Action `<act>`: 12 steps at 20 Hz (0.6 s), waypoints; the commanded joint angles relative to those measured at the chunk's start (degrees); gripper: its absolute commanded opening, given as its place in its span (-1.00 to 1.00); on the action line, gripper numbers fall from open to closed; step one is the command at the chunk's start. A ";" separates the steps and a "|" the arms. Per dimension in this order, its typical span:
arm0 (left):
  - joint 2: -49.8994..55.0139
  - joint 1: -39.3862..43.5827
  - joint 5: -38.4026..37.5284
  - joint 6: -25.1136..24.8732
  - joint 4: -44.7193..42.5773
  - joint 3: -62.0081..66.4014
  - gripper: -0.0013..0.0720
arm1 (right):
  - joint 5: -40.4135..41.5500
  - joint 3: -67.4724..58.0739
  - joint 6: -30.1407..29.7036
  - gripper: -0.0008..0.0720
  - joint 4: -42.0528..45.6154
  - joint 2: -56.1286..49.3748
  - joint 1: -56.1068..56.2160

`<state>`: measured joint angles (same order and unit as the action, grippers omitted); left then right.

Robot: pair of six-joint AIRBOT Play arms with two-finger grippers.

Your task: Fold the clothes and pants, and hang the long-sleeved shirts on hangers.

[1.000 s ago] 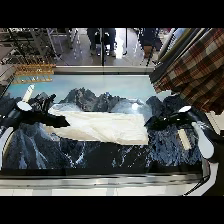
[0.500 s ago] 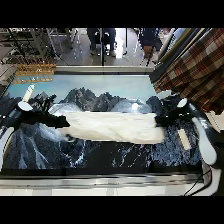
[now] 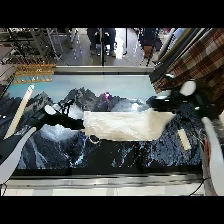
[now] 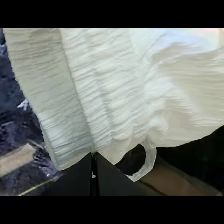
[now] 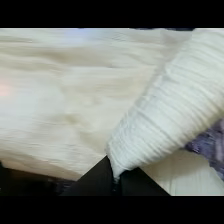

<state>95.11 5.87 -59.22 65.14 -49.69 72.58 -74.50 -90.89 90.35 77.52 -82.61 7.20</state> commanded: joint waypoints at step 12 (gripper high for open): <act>-10.84 -10.29 -15.06 3.06 -1.68 0.04 -0.93 | 14.56 -14.95 3.21 0.21 4.83 -13.66 21.77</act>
<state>84.82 -5.06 -74.13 68.05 -51.42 72.64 -51.13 -101.91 94.80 79.42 -97.86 34.85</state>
